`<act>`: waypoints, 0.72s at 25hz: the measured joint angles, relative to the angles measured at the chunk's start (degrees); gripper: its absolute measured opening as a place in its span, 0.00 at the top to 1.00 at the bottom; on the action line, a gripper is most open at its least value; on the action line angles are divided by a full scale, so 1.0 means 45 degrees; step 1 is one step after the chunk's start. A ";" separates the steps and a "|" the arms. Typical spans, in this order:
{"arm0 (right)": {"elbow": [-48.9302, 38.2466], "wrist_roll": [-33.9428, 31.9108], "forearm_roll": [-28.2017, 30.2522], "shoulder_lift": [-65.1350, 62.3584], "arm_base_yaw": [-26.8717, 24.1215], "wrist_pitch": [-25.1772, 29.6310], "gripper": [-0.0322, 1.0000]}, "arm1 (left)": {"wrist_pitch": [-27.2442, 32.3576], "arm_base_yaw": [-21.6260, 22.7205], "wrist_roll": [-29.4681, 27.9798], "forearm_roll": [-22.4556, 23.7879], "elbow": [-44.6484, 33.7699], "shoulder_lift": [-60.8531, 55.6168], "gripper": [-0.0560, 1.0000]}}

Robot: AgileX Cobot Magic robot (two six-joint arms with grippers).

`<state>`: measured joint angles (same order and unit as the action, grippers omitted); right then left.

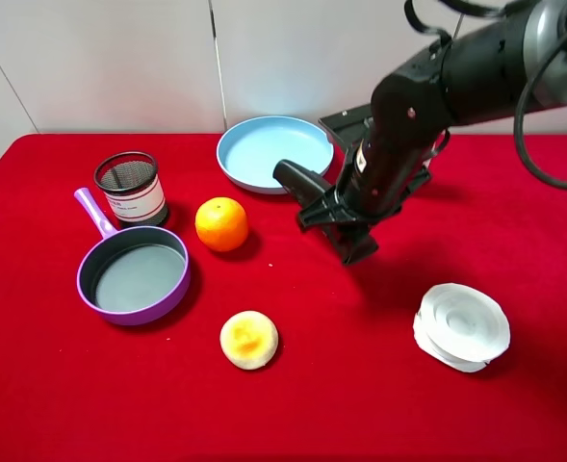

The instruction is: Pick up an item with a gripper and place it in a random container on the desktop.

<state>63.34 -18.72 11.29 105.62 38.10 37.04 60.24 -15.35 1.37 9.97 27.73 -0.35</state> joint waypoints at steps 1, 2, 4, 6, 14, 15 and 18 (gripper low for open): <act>0.0146 0.0091 0.0032 0.0000 0.0000 0.0150 0.71 | 0.0000 0.0000 0.0000 0.0000 0.0000 0.0000 0.05; 0.0305 0.0183 0.0059 0.0000 0.0000 0.0251 0.71 | 0.0000 0.0000 0.0000 0.0000 0.0000 0.0000 0.05; 0.0600 0.0422 0.0110 0.0000 0.0000 0.0446 0.72 | 0.0000 0.0000 0.0000 0.0000 0.0000 0.0000 0.05; 0.0865 0.0678 0.0123 0.0000 0.0000 0.0673 0.73 | 0.0000 0.0000 0.0000 0.0000 0.0000 0.0000 0.05; 0.1969 0.1526 0.0135 0.0000 0.0000 0.1131 0.74 | 0.0000 0.0000 0.0000 0.0000 0.0000 0.0000 0.05; 0.2138 0.1644 0.0135 0.0000 0.0000 0.1140 0.74 | 0.0000 0.0000 0.0000 0.0000 0.0000 0.0000 0.05; 0.2597 0.1938 0.0179 0.0000 0.0000 0.1140 0.74 | 0.0000 0.0000 0.0000 0.0000 0.0000 0.0000 0.05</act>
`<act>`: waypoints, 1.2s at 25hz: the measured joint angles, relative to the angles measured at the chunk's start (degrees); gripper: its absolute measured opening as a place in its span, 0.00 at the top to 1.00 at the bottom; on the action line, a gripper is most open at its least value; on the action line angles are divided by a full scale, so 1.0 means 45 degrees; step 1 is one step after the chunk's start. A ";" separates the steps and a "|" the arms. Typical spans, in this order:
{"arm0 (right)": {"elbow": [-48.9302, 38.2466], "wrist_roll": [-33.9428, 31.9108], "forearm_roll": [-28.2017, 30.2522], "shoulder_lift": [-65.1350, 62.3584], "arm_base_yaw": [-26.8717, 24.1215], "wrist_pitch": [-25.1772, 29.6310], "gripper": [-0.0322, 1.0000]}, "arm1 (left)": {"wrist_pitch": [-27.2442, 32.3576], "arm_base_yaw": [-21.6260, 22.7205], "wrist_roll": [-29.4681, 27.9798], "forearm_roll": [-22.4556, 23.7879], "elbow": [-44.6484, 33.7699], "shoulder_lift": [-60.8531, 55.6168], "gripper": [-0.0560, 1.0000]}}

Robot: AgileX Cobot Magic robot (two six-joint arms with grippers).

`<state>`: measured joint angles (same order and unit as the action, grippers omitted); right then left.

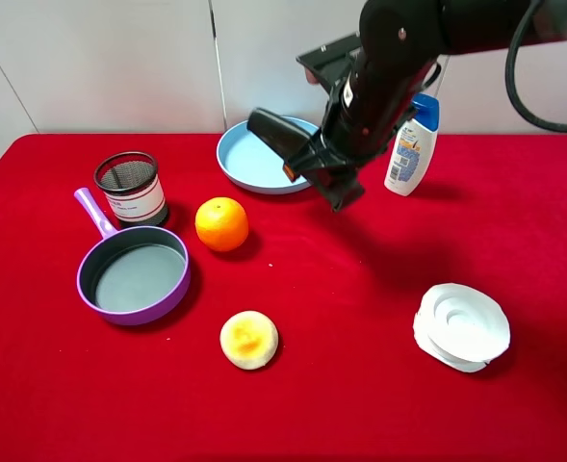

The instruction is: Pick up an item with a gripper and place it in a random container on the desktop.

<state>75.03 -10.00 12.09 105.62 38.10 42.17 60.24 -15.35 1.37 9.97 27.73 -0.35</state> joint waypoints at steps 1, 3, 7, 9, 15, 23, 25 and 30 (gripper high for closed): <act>0.0123 0.0088 0.0066 0.0000 0.0000 0.0000 0.74 | 0.0000 0.0000 0.0000 0.0000 0.0000 0.0000 0.05; 0.0406 0.0237 0.0209 0.0000 0.0000 0.0014 0.74 | 0.0000 0.0000 0.0000 0.0000 0.0000 0.0000 0.05; 0.0862 0.0672 0.0336 0.0011 0.0000 0.0002 0.75 | 0.0000 0.0000 0.0000 0.0000 0.0000 0.0000 0.05; 0.1001 0.0897 0.0336 0.0011 0.0000 -0.0085 0.75 | 0.0000 0.0000 0.0000 0.0000 0.0000 0.0000 0.05; 0.1569 0.1733 0.0452 0.0011 0.0000 -0.0171 0.75 | 0.0000 0.0000 0.0000 0.0000 0.0000 0.0000 0.05; 0.2889 0.2771 0.0538 0.0823 -0.0182 -0.0016 0.75 | 0.0000 0.0000 0.0000 0.0000 0.0000 0.0000 0.05; 0.3287 0.3029 0.0505 0.1117 -0.0290 0.0098 0.76 | 0.0000 0.0000 0.0000 0.0000 0.0000 0.0000 0.05; 0.4238 0.3723 0.0424 0.1881 -0.0379 0.0229 0.76 | 0.0000 0.0000 0.0000 0.0000 0.0000 0.0000 0.05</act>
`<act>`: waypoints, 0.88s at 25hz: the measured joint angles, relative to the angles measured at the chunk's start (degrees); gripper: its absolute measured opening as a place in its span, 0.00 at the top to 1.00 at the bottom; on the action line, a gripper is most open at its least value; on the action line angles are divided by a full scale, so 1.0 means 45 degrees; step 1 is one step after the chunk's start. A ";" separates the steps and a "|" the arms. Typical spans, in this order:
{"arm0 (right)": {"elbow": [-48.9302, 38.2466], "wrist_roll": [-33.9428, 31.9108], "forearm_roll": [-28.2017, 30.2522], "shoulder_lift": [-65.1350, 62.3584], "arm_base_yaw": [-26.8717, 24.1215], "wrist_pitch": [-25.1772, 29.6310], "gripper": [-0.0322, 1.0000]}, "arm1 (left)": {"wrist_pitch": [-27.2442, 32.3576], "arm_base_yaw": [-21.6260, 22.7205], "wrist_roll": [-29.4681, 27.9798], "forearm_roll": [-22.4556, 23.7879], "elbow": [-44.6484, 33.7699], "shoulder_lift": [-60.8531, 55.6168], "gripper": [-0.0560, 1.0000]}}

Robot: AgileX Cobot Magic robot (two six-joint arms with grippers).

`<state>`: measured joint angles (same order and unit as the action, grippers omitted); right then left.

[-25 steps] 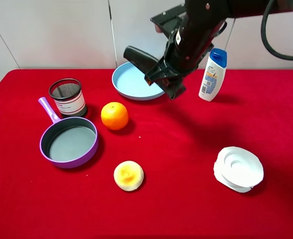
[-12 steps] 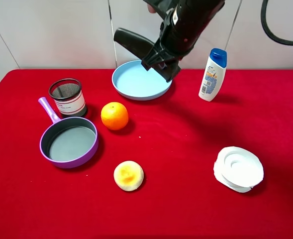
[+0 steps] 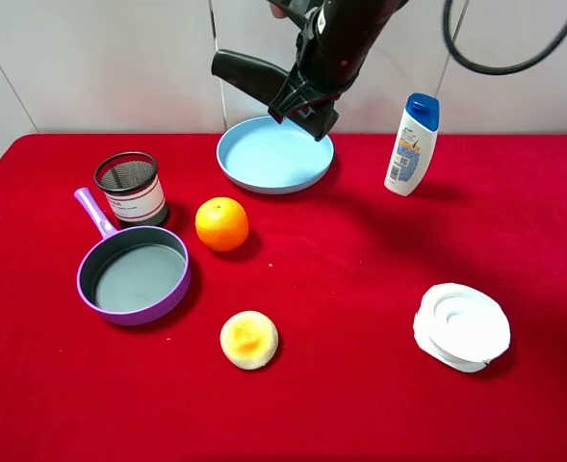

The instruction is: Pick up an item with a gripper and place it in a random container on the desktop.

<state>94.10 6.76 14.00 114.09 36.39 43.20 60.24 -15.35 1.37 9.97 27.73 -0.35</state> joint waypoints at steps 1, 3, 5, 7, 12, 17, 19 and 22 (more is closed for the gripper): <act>0.0163 0.0136 -0.0013 0.0145 -0.0031 0.0015 0.76 | 0.0000 0.0000 0.0000 0.0000 0.0000 0.0000 0.05; 0.0491 0.0350 -0.0013 0.0413 -0.0075 0.0090 0.76 | 0.0000 0.0000 0.0000 0.0000 0.0000 0.0000 0.05; 0.0772 0.0465 -0.0013 0.0681 -0.0089 0.0144 0.76 | 0.0000 0.0000 0.0000 0.0000 0.0000 0.0000 0.05; 0.1023 0.0682 -0.0013 0.0980 -0.0089 0.0144 0.76 | 0.0000 0.0000 0.0000 0.0000 0.0000 0.0000 0.05; 0.1790 0.1347 -0.0080 0.1788 -0.0089 0.0144 0.77 | 0.0000 0.0000 0.0000 0.0000 0.0000 0.0000 0.05; 0.2820 0.1910 -0.0149 0.2707 -0.0089 0.0129 0.77 | 0.0000 0.0000 0.0000 0.0000 0.0000 0.0000 0.05; 0.3206 0.2101 -0.0158 0.3095 -0.0089 0.0129 0.77 | 0.0000 0.0000 0.0000 0.0000 0.0000 0.0000 0.05; 0.3649 0.2459 -0.0183 0.3613 -0.0104 0.0129 0.77 | 0.0000 0.0000 0.0000 0.0000 0.0000 0.0000 0.05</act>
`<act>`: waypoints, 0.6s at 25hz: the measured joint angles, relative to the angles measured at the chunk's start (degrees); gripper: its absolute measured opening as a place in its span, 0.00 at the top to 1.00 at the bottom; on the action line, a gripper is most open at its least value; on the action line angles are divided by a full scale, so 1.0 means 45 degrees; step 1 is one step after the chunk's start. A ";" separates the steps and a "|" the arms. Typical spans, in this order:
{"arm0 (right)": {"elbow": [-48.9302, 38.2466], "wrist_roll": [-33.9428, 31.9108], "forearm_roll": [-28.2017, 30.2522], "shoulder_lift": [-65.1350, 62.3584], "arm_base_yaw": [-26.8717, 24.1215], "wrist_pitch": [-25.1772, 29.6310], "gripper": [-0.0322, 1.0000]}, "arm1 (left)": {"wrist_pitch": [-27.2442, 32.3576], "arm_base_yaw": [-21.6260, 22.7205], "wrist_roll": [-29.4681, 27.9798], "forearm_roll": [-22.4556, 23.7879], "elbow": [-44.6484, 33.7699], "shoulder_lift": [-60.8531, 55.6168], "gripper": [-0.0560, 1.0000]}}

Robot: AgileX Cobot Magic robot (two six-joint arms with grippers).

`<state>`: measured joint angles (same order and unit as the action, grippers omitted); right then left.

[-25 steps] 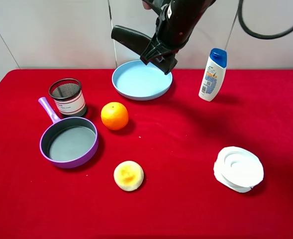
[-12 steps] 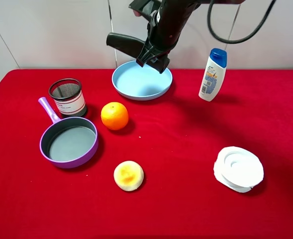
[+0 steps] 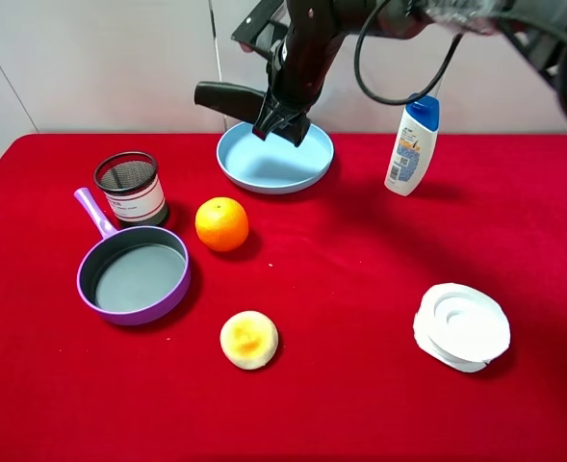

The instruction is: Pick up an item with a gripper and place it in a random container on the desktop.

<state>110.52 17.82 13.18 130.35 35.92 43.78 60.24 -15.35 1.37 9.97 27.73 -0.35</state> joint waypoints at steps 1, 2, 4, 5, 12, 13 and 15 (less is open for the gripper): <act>0.0142 0.0070 -0.0014 0.0141 -0.0019 0.0000 0.77 | 0.0000 0.0000 0.0000 0.0000 0.0000 0.0000 0.05; 0.0272 0.0140 -0.0025 0.0308 -0.0080 0.0000 0.77 | 0.0000 0.0000 0.0000 0.0000 0.0000 0.0000 0.05; 0.0417 0.0194 -0.0010 0.0588 -0.0210 0.0000 0.77 | 0.0000 0.0000 0.0000 0.0000 0.0000 0.0000 0.05; 0.0426 0.0194 -0.0025 0.0694 -0.0269 -0.0036 0.77 | 0.0000 0.0000 0.0000 0.0000 0.0000 0.0000 0.05; 0.0431 0.0598 -0.0119 0.1253 -0.0480 -0.0538 0.77 | 0.0000 0.0000 0.0000 0.0000 0.0000 0.0000 0.05; 0.0444 0.0678 -0.0186 0.1348 -0.0506 -0.0584 0.77 | 0.0000 0.0000 0.0000 0.0000 0.0000 0.0000 0.05; 0.0475 0.0759 -0.0260 0.1498 -0.0548 -0.0622 0.77 | 0.0000 0.0000 0.0000 0.0000 0.0000 0.0000 0.05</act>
<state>112.66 21.24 12.01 137.09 33.46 40.98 60.24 -15.35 1.37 9.97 27.73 -0.35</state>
